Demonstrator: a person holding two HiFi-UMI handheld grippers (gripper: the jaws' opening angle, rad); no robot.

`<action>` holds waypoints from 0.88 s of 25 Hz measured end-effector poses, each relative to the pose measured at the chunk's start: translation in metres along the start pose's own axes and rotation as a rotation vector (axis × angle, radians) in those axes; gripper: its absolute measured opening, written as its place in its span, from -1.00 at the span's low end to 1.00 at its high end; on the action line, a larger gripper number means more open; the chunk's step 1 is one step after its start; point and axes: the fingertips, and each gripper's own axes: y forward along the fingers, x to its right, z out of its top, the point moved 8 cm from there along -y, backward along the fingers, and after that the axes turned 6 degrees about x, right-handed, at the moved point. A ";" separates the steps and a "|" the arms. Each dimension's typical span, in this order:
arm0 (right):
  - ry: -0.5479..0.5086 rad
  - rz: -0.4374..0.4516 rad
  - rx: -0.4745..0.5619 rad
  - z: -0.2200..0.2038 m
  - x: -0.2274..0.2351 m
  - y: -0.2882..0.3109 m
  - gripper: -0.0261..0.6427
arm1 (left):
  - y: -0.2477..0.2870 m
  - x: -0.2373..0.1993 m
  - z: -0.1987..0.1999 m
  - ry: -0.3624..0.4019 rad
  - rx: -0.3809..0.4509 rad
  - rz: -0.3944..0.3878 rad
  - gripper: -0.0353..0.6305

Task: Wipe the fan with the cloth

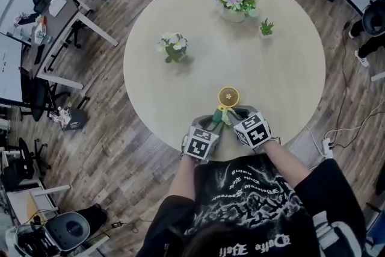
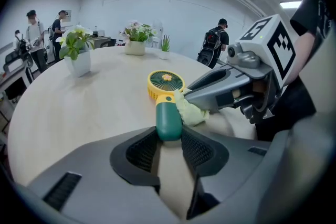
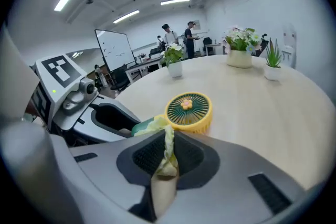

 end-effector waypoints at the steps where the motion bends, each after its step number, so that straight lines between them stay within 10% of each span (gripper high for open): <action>1: 0.021 -0.003 0.005 0.000 0.000 0.001 -0.76 | 0.000 -0.001 0.000 0.003 -0.003 0.001 -0.39; 14: 0.451 -0.096 0.117 -0.013 0.027 -0.013 -0.76 | 0.000 0.002 -0.001 0.014 0.011 0.013 -0.39; 22: 0.472 -0.134 0.150 -0.008 0.049 -0.018 -0.76 | 0.003 0.001 -0.001 0.035 0.005 -0.011 -0.39</action>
